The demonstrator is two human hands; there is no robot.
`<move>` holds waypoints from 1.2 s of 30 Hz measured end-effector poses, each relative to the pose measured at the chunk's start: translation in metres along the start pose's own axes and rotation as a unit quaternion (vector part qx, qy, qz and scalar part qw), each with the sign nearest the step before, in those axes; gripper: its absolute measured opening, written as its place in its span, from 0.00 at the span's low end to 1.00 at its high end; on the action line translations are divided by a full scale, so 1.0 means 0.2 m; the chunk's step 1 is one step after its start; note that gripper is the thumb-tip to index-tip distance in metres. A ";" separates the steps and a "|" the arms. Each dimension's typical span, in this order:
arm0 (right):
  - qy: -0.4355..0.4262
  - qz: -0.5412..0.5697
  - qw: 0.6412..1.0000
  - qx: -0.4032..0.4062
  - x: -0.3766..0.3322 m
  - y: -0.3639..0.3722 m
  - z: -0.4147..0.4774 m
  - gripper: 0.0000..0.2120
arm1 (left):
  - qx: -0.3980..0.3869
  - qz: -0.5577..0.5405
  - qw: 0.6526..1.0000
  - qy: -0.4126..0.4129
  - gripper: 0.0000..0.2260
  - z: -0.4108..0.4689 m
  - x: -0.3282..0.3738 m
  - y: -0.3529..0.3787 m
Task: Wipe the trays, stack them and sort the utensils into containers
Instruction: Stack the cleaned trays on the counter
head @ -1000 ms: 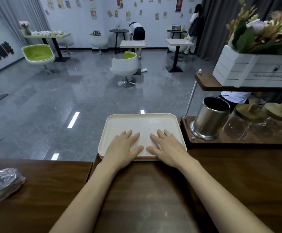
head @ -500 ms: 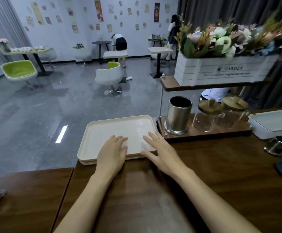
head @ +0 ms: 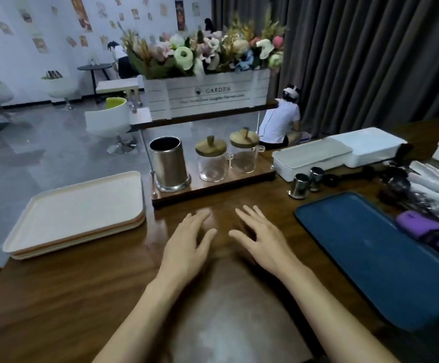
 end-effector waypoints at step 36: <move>-0.041 -0.040 0.991 -0.122 0.69 -0.50 -0.34 0.36 | 0.037 0.282 0.955 -0.083 0.26 -0.41 0.69 0.71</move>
Point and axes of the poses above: each hand's wrist, its own z-axis towards the middle knuckle, its own y-axis out of the palm, x = y × z, the point moved 7 cm from there along z, towards the middle knuckle, and after that the axes turned 12 degrees about x, right-handed, at the moved point
